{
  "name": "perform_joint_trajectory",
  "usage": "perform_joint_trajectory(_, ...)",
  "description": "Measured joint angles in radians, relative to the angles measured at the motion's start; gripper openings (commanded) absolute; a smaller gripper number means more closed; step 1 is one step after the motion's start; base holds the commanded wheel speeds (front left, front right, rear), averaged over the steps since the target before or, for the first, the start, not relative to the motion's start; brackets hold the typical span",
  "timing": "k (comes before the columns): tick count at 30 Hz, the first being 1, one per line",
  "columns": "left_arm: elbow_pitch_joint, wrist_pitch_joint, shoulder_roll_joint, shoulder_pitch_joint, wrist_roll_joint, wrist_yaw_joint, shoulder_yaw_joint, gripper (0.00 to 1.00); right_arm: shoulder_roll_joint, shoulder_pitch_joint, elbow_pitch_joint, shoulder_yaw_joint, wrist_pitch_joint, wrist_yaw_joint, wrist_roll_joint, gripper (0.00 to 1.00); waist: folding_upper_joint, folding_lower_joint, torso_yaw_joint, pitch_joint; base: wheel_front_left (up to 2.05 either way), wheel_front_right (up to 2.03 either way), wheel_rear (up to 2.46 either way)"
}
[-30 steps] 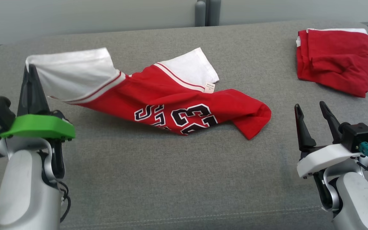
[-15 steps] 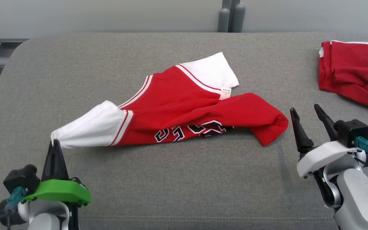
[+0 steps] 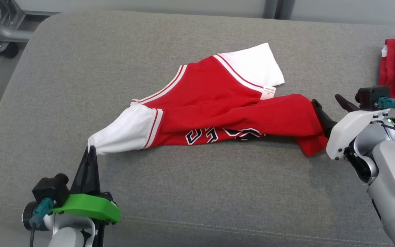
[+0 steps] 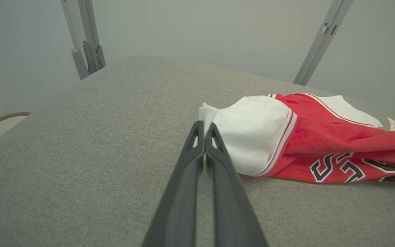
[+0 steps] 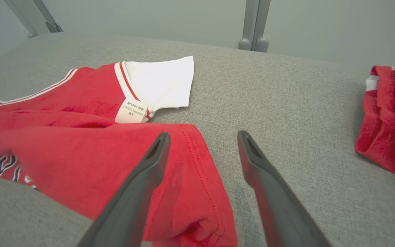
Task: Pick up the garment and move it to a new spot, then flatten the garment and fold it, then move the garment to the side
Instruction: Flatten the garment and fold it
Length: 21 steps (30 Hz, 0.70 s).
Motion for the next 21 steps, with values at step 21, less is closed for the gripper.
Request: perform_joint_trajectory(21,-0.037,0.0,0.0,-0.01,-0.056,0.007,-0.097,0.0,0.036,-0.127,0.214,-0.057,0.176,0.018,0.203,1.0,0.0,0.0,0.093,0.059,0.0,0.0,0.0)
